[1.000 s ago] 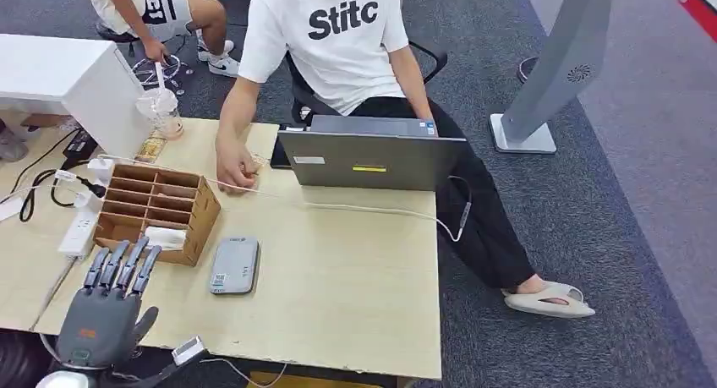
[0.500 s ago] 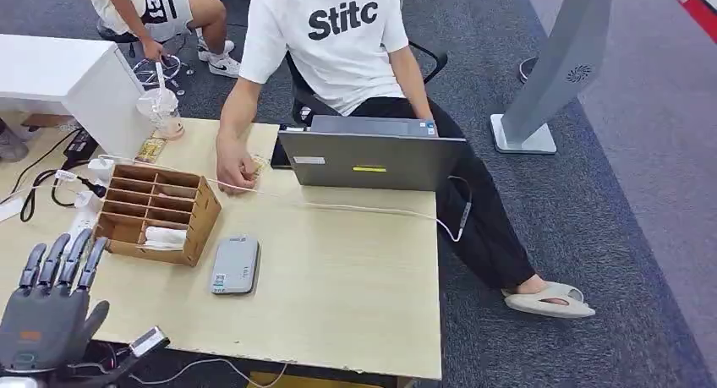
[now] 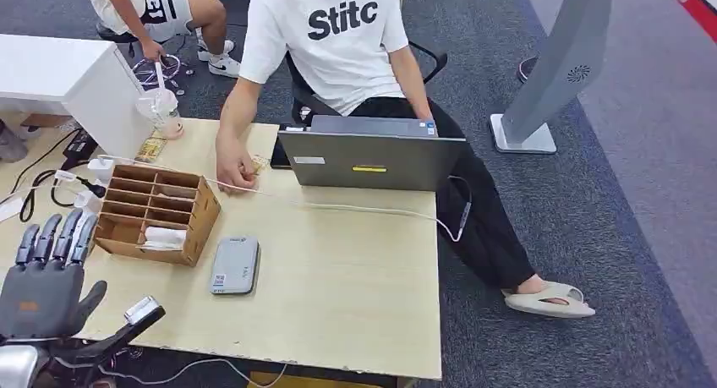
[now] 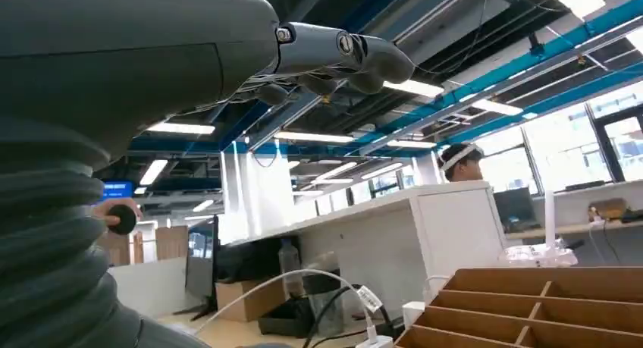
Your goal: Pass the card to the sensor for recognition and then transmit it.
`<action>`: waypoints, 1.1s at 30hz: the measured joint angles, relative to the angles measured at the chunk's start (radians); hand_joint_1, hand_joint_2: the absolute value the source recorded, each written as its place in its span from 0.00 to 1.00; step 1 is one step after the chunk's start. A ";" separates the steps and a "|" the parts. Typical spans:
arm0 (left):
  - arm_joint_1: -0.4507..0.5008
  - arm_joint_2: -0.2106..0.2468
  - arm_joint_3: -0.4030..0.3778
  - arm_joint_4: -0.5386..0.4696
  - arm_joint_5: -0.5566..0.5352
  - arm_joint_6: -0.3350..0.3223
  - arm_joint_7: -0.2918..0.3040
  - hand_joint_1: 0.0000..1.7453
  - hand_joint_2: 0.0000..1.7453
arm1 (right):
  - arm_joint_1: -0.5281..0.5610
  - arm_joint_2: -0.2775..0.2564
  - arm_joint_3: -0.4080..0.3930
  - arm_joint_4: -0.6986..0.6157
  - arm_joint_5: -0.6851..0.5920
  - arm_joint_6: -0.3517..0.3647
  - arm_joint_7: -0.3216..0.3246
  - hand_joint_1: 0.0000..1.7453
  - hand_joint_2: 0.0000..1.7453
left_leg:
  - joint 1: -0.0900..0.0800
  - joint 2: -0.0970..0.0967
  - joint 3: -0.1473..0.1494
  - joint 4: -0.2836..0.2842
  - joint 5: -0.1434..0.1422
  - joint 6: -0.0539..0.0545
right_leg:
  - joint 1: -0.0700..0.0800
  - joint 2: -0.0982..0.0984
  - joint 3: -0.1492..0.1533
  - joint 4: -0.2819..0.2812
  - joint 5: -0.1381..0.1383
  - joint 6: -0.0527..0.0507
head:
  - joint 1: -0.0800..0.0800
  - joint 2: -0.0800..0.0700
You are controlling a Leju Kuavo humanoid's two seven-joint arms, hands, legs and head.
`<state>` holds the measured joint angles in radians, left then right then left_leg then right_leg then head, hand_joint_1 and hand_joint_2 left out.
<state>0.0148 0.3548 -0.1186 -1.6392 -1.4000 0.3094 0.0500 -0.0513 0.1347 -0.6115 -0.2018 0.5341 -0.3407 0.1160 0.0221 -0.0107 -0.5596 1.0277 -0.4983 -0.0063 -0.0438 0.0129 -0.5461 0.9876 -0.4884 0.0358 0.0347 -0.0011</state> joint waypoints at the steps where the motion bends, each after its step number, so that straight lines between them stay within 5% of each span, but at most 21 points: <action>1: -0.003 -0.002 0.000 0.006 0.000 0.000 0.000 0.00 1.00 | 0.000 0.000 0.000 0.000 0.000 0.000 0.000 0.00 1.00 | 0.000 0.000 0.000 0.000 0.000 0.000 | 0.000 0.000 0.000 0.000 0.000 0.000 | 0.000 0.000; 14: -0.047 -0.024 0.000 0.108 -0.003 -0.021 -0.001 0.00 1.00 | 0.000 0.000 0.000 0.000 0.025 0.007 0.005 0.00 1.00 | 0.000 0.000 0.000 0.000 0.000 0.000 | 0.000 0.000 0.000 0.000 0.000 0.000 | 0.000 0.000; 33: -0.260 -0.083 0.000 0.351 0.035 -0.007 -0.020 0.00 1.00 | -0.005 0.000 0.000 0.000 0.073 0.019 0.003 0.00 1.00 | 0.000 0.000 0.000 0.000 0.000 0.000 | 0.000 0.000 0.000 0.000 0.001 0.000 | 0.000 0.000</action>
<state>-0.2449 0.2716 -0.1190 -1.2882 -1.3653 0.3025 0.0298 -0.0568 0.1347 -0.6115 -0.2018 0.6069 -0.3212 0.1194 0.0221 -0.0105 -0.5592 1.0280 -0.4978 -0.0059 -0.0438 0.0133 -0.5460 0.9877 -0.4877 0.0361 0.0347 -0.0011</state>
